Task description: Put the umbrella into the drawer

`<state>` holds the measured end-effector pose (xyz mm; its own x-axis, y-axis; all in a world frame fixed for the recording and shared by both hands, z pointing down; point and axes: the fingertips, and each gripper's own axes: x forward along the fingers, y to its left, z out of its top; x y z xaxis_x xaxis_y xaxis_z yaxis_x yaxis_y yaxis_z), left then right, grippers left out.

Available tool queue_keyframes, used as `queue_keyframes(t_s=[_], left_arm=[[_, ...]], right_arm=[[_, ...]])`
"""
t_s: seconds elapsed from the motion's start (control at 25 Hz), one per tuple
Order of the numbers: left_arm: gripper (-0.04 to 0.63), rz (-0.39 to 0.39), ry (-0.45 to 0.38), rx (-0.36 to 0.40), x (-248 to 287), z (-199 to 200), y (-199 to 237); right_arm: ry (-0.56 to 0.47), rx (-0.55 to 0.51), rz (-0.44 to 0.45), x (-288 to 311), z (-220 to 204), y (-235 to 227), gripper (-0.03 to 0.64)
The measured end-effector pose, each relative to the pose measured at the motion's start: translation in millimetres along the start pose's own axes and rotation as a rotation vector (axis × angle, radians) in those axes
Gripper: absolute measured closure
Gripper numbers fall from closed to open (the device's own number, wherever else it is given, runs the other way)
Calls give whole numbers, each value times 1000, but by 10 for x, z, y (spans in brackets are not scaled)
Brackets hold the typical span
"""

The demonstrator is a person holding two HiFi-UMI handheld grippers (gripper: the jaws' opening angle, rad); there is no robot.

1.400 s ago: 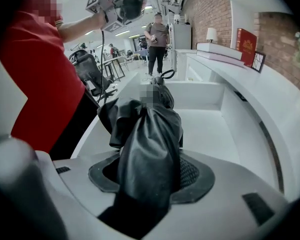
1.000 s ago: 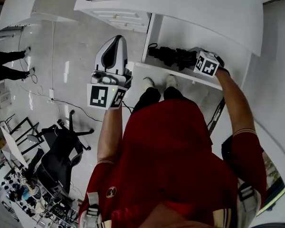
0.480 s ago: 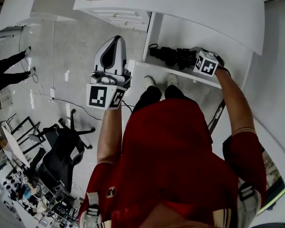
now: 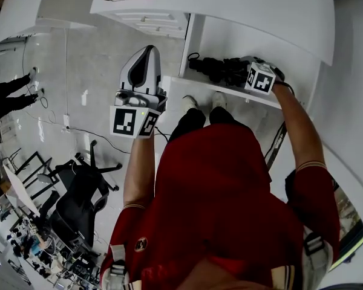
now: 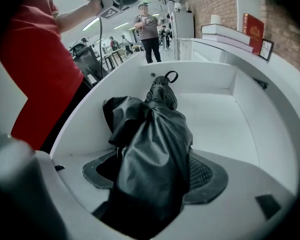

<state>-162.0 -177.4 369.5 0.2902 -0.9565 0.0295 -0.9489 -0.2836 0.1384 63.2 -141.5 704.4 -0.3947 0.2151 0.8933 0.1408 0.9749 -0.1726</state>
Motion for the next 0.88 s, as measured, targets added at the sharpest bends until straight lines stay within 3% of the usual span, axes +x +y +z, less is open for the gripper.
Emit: queue_keyframes(t_s=[0.48,0.72,0.88], left_arm=[[589,-46,5,-10,-64,-20,-70],[589,-81,0,-13,-83,-13,-149],[589,-99,-4,-14,-98,12,-177]], right_arm=[[-51,71,-88,-430,42,-40,276],[-116,130,-170,-751,115,-97,276],[-219,166,-247,-1047,326,-142,278]])
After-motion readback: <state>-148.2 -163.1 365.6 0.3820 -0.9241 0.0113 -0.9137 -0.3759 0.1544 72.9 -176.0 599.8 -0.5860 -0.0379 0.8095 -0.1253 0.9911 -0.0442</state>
